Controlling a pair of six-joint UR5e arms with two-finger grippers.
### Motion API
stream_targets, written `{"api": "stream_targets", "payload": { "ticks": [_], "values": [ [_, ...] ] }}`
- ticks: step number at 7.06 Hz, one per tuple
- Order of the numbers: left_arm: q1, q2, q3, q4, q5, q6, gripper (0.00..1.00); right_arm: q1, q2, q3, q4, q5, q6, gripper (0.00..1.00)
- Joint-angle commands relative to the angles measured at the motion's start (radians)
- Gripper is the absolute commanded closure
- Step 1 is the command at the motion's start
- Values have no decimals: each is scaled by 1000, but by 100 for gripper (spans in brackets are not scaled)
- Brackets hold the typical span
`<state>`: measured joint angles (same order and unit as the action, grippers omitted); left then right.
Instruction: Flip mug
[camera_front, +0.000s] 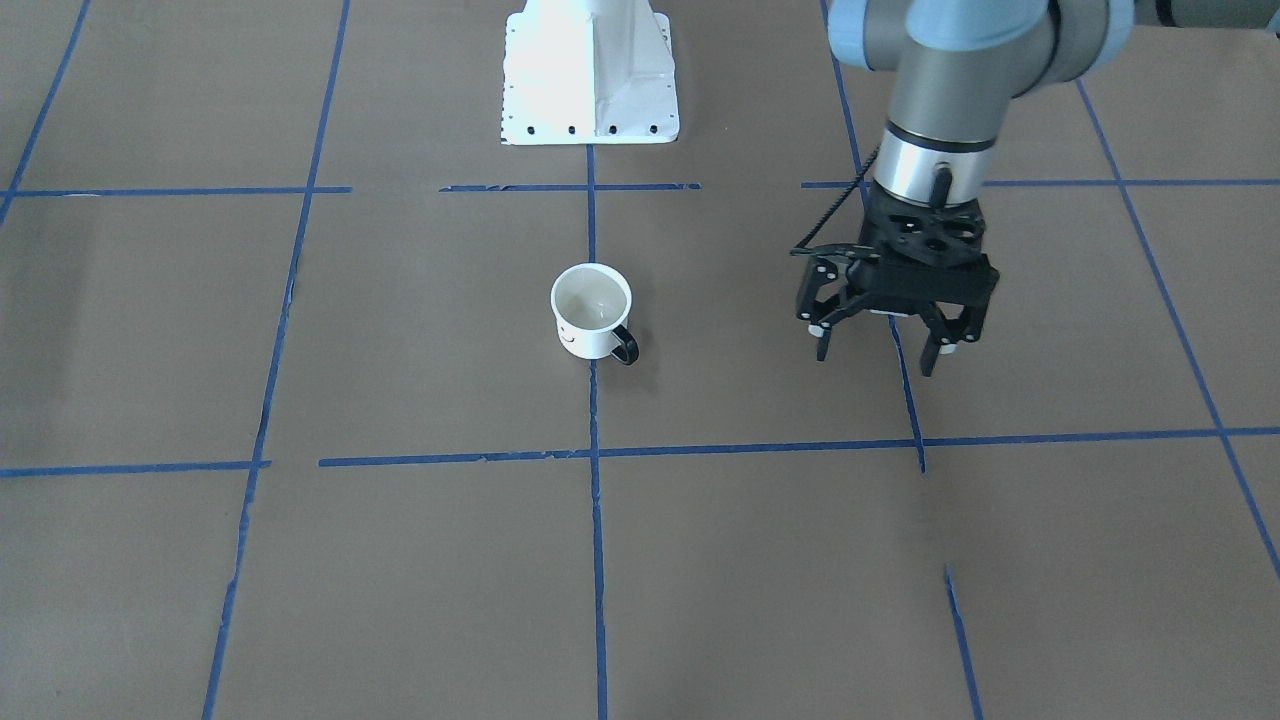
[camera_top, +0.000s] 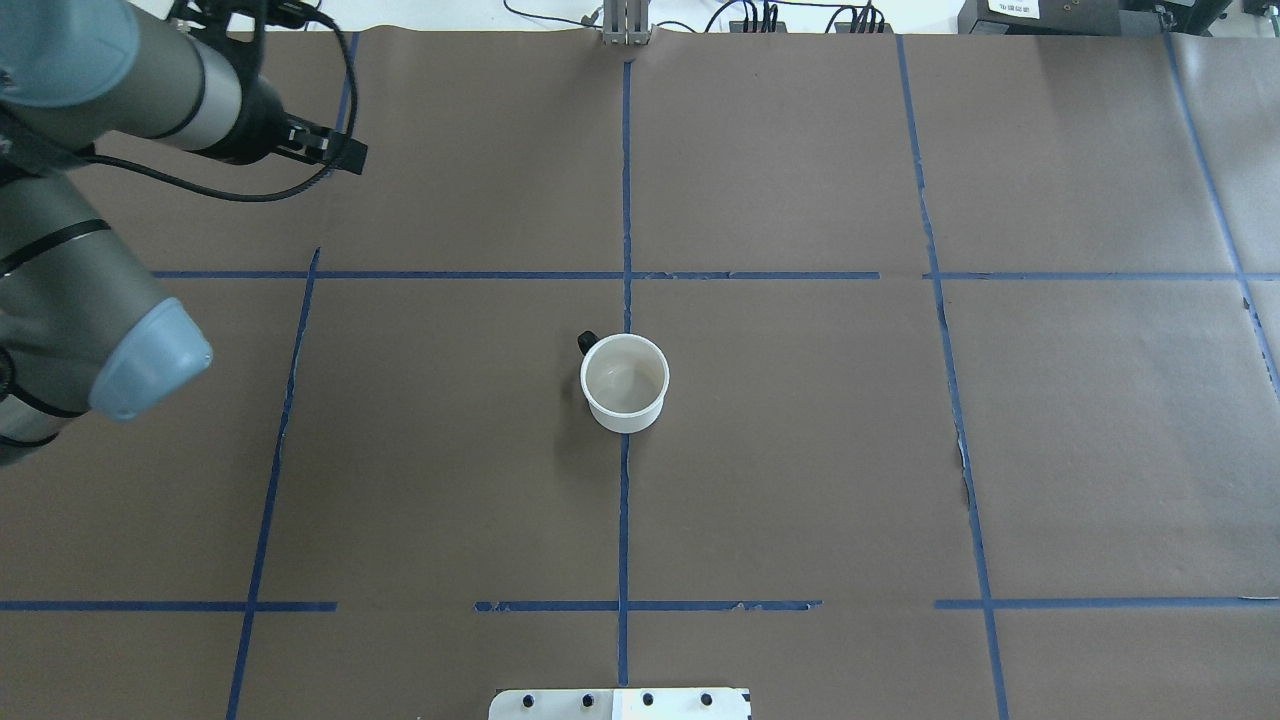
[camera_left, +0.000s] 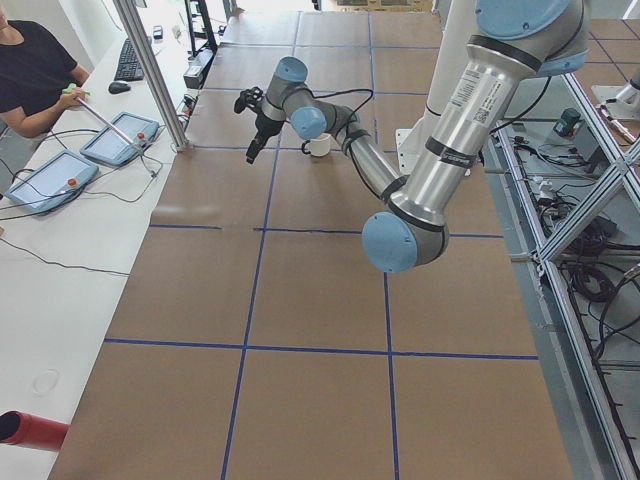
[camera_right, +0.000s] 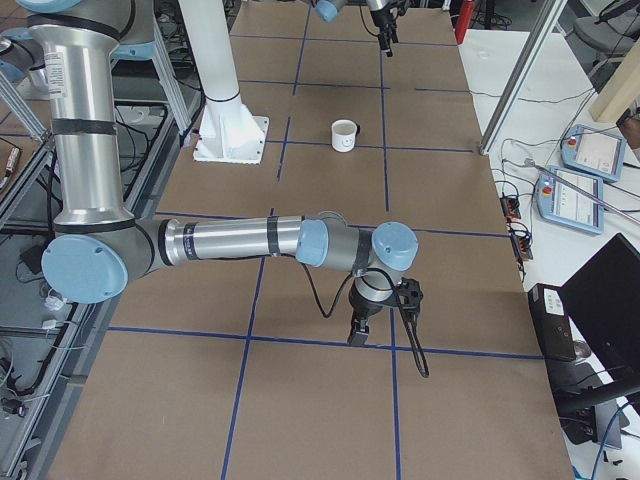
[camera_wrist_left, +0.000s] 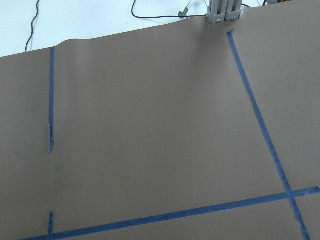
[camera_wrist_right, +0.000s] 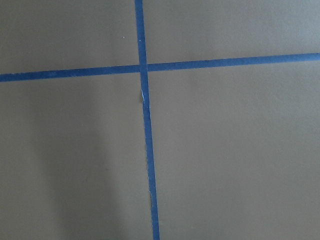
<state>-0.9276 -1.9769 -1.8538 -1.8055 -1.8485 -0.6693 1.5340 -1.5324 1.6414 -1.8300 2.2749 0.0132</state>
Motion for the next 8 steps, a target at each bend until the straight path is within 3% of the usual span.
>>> {"api": "stream_targets", "payload": {
  "ticks": [1, 4, 6, 8],
  "values": [
    [-107, 160, 30, -178, -139, 104, 0, 0, 0, 0, 0, 0, 1, 0],
    [-317, 231, 155, -164, -371, 347, 0, 0, 0, 0, 0, 0, 1, 0],
    [-414, 265, 221, -97, -370, 356, 0, 0, 0, 0, 0, 0, 1, 0],
    [-514, 267, 222, 149, -373, 565, 0, 0, 0, 0, 0, 0, 1, 0]
  ]
}}
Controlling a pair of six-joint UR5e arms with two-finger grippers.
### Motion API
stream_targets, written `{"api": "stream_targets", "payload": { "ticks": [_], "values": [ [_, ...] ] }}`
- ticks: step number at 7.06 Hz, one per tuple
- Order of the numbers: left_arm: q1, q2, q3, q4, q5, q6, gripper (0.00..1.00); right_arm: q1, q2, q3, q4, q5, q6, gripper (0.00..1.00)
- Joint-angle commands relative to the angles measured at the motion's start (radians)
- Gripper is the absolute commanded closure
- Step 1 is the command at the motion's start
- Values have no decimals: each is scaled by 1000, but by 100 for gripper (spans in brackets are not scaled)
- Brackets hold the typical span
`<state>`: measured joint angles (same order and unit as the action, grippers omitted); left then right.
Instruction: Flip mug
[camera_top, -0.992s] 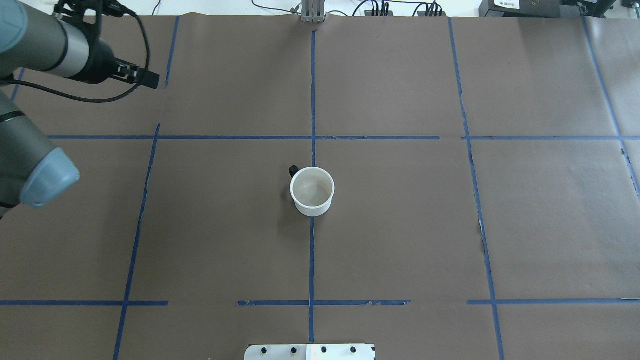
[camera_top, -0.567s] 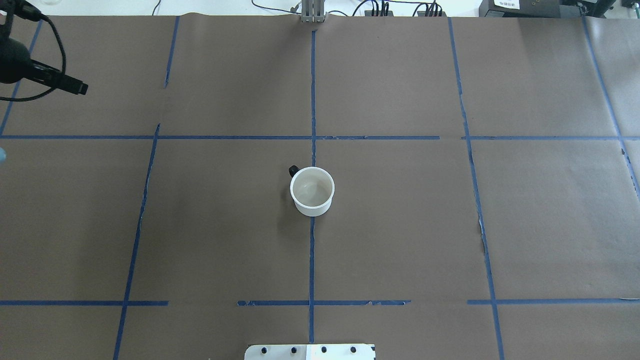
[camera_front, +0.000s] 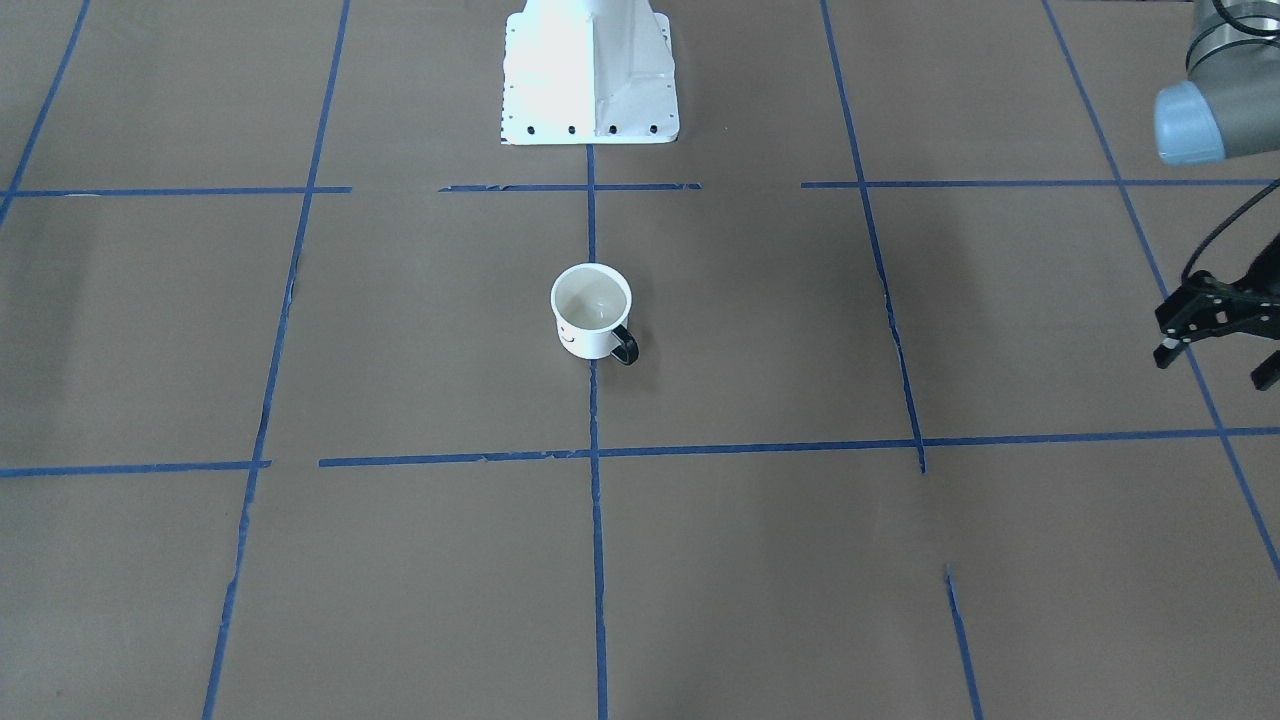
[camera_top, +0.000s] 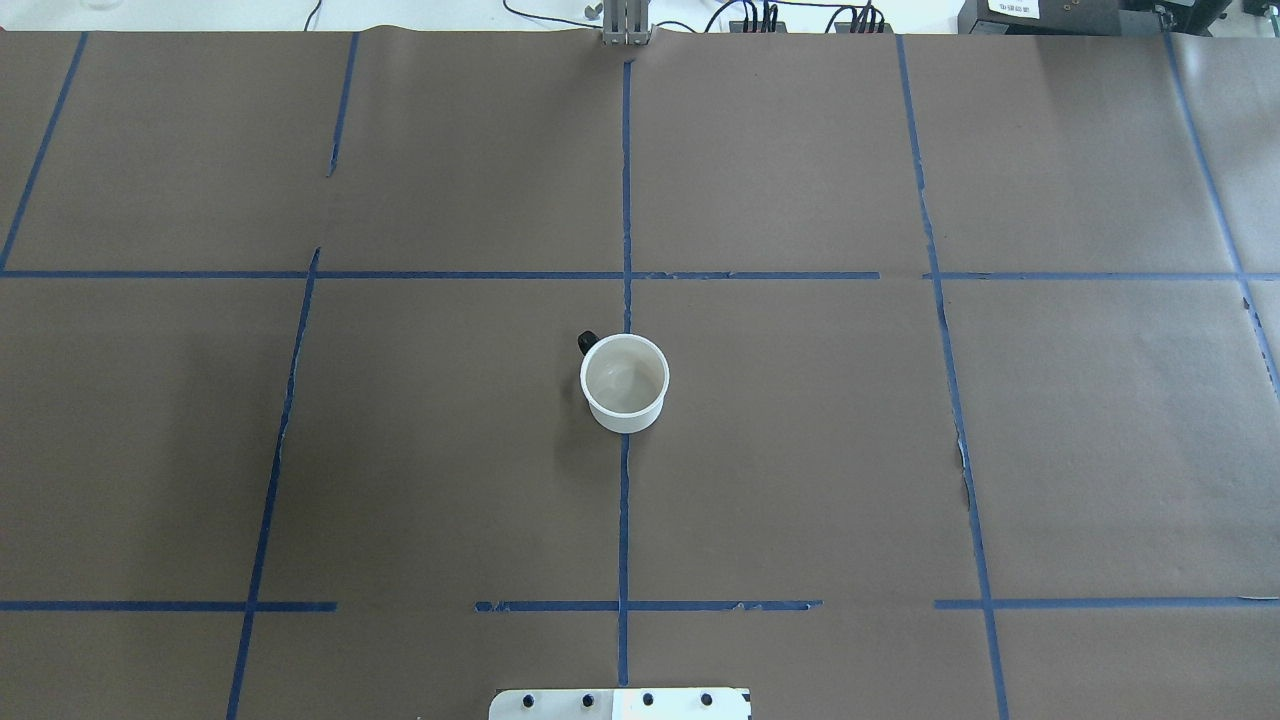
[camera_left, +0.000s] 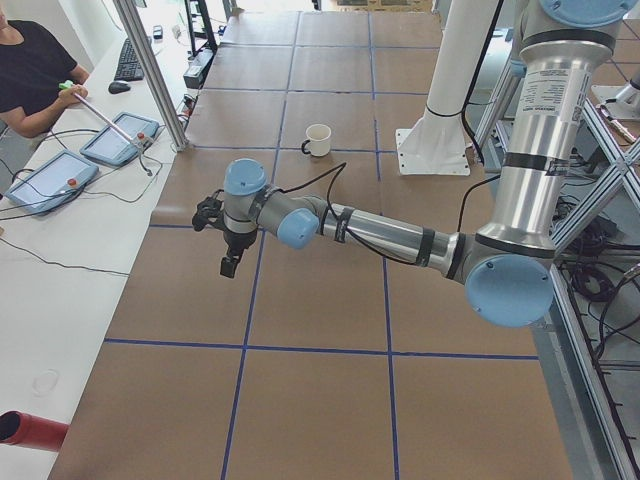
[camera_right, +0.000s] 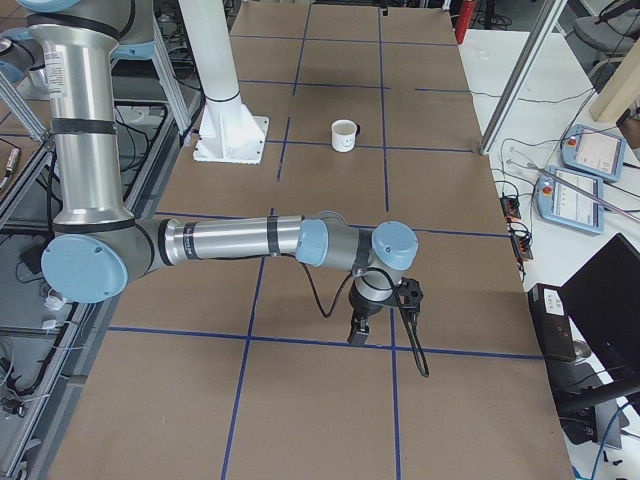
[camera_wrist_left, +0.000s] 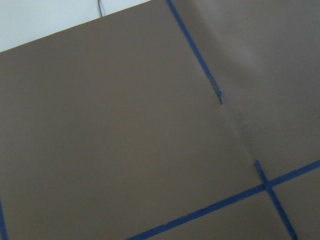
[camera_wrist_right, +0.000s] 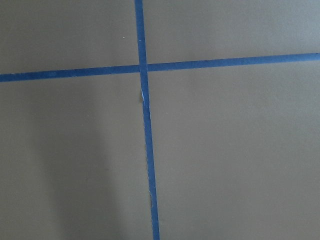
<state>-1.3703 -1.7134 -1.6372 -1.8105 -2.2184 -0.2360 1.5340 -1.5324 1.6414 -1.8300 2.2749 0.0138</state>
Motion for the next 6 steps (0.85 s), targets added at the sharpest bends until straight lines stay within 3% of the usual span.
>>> {"api": "stream_targets", "payload": {
  "ticks": [1, 4, 6],
  "values": [
    [-117, 4, 8, 251, -4, 196, 0, 0, 0, 0, 0, 0, 0, 0],
    [-208, 38, 98, 330, -122, 338, 0, 0, 0, 0, 0, 0, -1, 0],
    [-216, 73, 119, 323, -132, 376, 0, 0, 0, 0, 0, 0, -1, 0]
  ]
}}
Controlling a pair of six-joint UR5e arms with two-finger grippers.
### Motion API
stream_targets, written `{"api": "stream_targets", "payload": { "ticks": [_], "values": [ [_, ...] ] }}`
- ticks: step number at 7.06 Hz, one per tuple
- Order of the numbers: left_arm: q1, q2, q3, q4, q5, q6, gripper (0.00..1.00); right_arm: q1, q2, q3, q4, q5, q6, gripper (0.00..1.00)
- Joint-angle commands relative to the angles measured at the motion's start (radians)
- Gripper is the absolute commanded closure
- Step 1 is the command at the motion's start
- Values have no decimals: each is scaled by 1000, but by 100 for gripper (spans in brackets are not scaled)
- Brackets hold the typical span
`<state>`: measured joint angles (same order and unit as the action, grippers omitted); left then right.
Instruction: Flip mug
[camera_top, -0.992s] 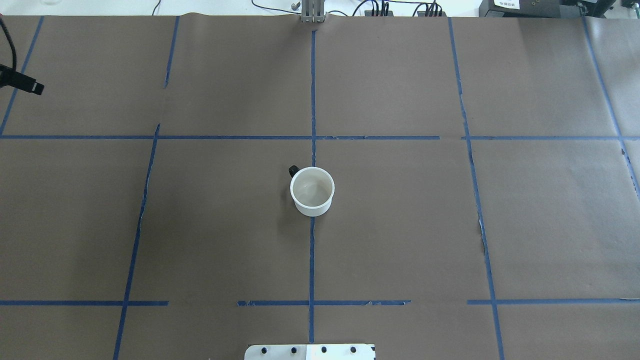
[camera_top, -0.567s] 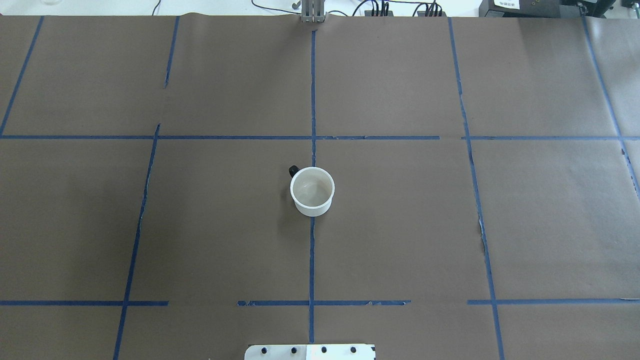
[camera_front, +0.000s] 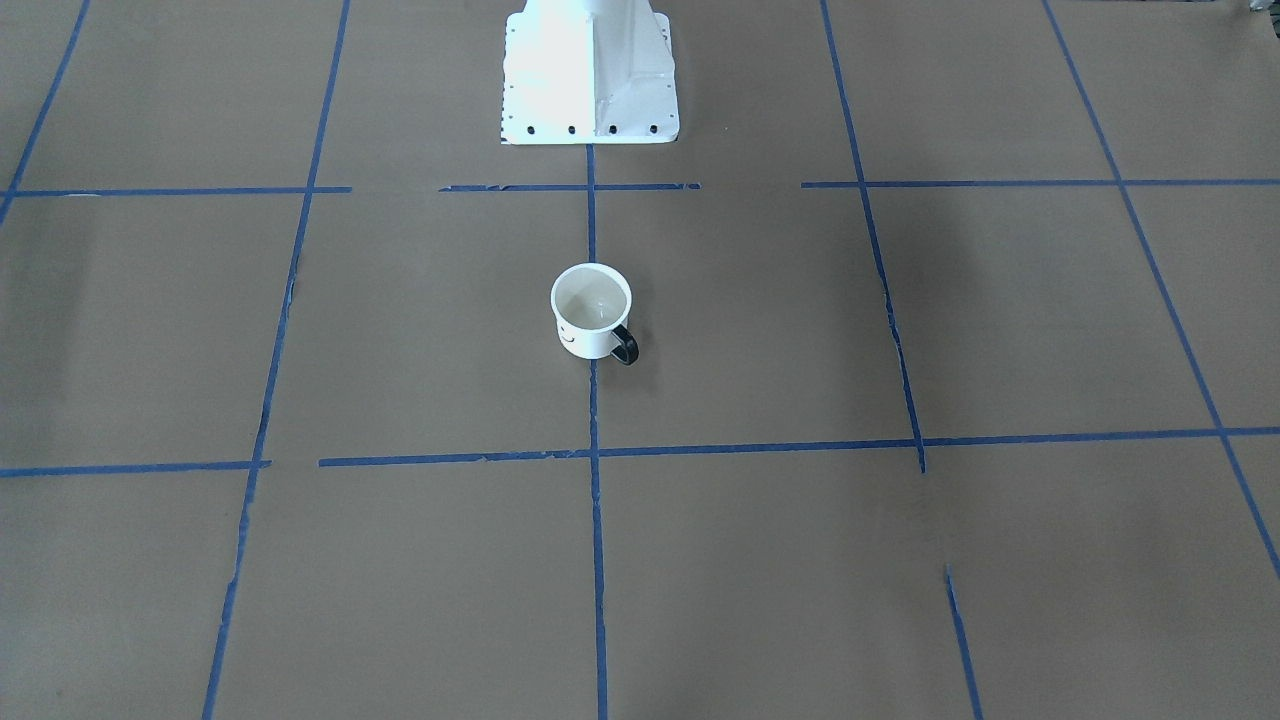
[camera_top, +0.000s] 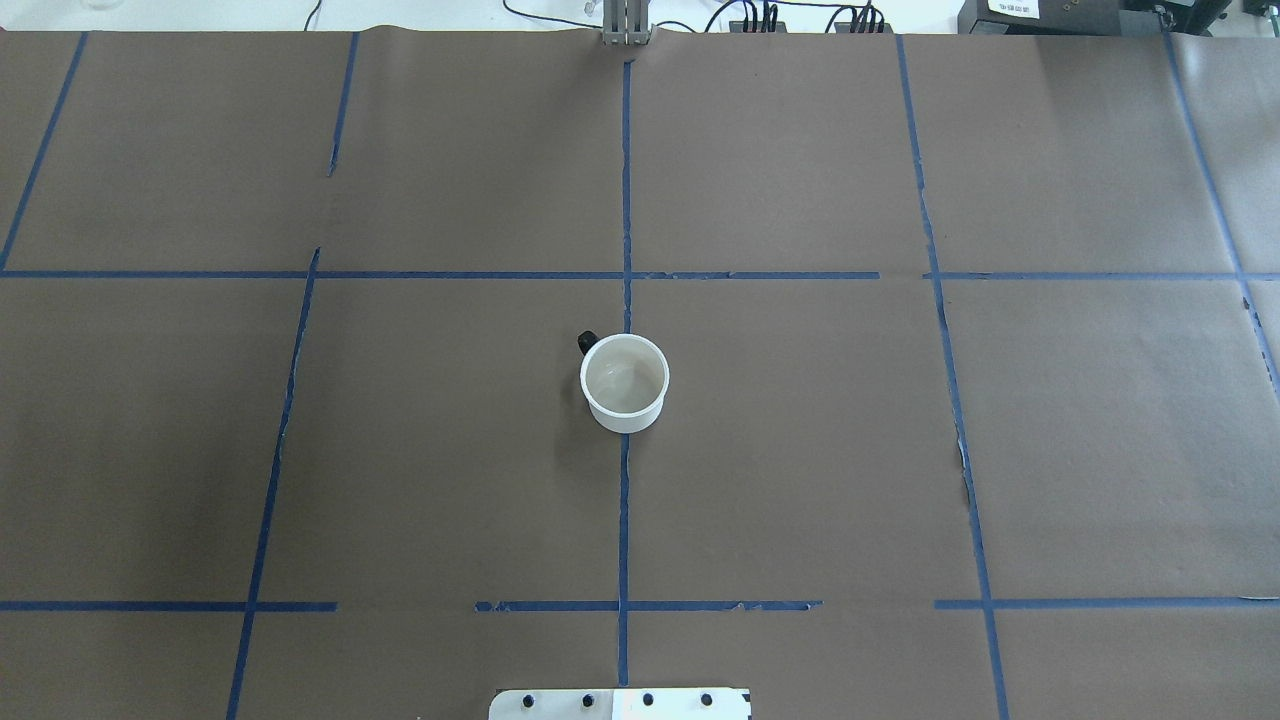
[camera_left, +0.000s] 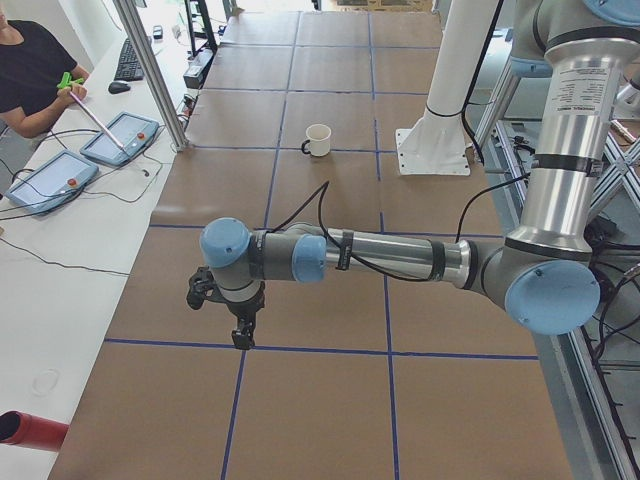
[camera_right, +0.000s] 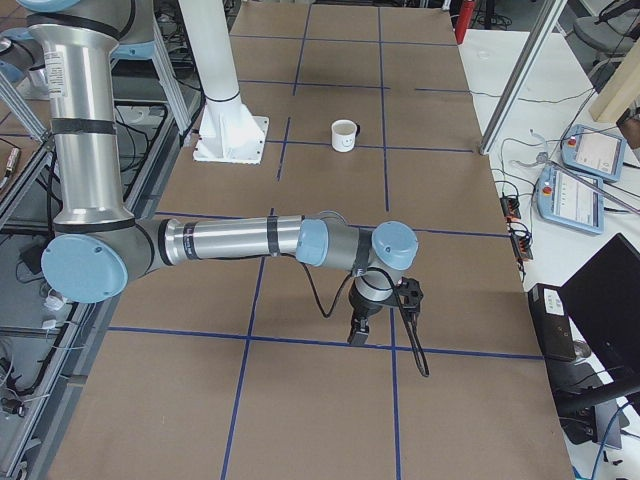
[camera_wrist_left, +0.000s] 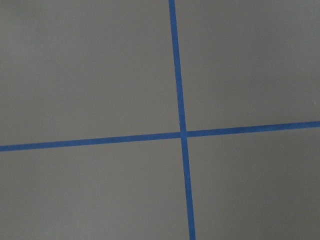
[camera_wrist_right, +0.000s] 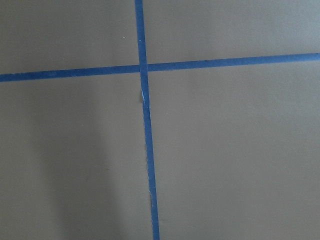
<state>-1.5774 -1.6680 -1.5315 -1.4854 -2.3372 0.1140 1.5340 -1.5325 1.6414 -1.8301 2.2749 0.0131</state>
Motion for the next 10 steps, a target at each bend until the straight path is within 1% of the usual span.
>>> {"api": "stream_targets", "payload": {
  "ticks": [1, 2, 3, 6, 10],
  "values": [
    [-12, 43, 10, -1, -11, 26, 0, 0, 0, 0, 0, 0, 1, 0],
    [-13, 57, 4, -3, -13, 24, 0, 0, 0, 0, 0, 0, 1, 0],
    [-13, 74, -25, -1, -13, 23, 0, 0, 0, 0, 0, 0, 1, 0],
    [-12, 83, -56, 1, -13, 16, 0, 0, 0, 0, 0, 0, -1, 0],
    [-12, 82, -58, 4, -13, 15, 0, 0, 0, 0, 0, 0, 1, 0]
  ]
}}
